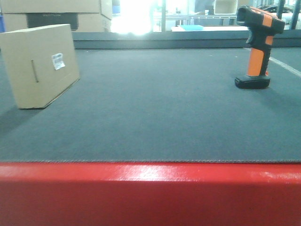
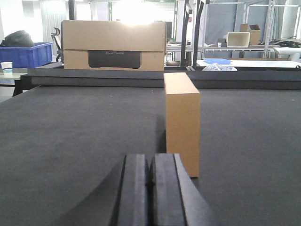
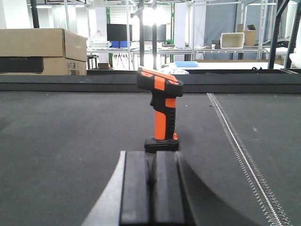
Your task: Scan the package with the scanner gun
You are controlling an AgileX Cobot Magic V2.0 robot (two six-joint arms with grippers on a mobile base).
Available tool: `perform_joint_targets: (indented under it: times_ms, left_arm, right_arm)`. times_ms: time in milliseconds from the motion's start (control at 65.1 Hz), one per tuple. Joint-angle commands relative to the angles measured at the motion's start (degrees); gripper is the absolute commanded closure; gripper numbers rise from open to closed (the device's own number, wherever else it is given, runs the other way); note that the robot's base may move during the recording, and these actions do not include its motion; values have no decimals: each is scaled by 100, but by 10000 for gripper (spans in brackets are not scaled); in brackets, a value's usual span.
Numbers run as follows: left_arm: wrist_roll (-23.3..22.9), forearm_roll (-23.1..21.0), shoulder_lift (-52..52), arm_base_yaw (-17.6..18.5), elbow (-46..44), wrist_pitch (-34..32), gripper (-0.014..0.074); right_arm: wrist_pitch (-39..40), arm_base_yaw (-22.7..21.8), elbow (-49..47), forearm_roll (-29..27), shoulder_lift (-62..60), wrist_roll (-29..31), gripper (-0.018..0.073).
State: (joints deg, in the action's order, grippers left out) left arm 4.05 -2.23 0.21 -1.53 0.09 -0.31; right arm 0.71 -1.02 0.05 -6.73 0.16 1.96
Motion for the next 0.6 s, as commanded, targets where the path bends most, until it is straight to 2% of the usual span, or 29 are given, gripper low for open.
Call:
perform_joint_targets:
  times_ms: [0,584]
  left_arm:
    - [3,-14,-21,16,-9,-112,708]
    - [3,-14,-21,16,-9,-112,708]
  right_arm:
    - [98,8,-5,-6,-16,10,721]
    - [98,8,-5,-6,-16,10,721]
